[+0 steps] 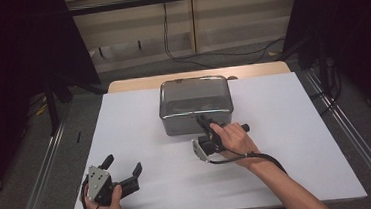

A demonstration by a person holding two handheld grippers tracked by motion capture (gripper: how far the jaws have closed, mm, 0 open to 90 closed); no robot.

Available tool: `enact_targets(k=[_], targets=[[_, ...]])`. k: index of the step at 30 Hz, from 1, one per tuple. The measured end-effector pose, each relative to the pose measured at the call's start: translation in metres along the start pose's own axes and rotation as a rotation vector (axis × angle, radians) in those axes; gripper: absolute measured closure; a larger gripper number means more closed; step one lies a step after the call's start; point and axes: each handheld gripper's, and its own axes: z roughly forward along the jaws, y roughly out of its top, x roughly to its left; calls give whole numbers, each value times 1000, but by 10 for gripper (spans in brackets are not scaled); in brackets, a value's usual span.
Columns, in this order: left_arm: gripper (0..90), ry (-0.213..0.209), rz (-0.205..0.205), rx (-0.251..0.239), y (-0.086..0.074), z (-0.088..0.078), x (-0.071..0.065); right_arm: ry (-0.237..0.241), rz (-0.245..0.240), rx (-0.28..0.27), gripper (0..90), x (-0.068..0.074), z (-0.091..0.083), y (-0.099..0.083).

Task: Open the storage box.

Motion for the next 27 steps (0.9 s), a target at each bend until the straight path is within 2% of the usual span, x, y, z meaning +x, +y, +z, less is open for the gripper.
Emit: enact_targets(k=[2, 9, 13, 14, 17, 19, 21, 23, 25, 27], targets=[[32, -26, -5, -5, 0, 1, 0, -3, 2, -2, 806, 0, 0, 0], [31, -42, -26, 4, 2, 5, 2, -6, 5, -10, 814, -1, -1, 0], [35, -96, -50, 18, 3, 8, 5, -10, 9, -12, 815, -2, -1, 0], [36, -96, -53, 19, 3, 8, 5, -13, 8, -14, 816, -3, -1, 0], [37, -87, -48, 20, 4, 10, 7, -18, 16, -16, 817, -4, -2, 0], [41, -101, -51, 20, 6, 12, 7, -21, 16, -18, 818, -5, -2, -1], [47, -100, -35, 21, 8, 14, 7, -25, 14, -21, 820, -6, -2, -1], [53, -110, -18, 21, 10, 16, 6, -29, 13, -21, 821, -8, -2, 0], [53, -129, -23, 22, 12, 20, 5, -33, 11, -23, 820, -10, -2, 0], [52, -144, -11, 23, 16, 25, 4, -38, 18, -25, 820, -11, -2, 0]])
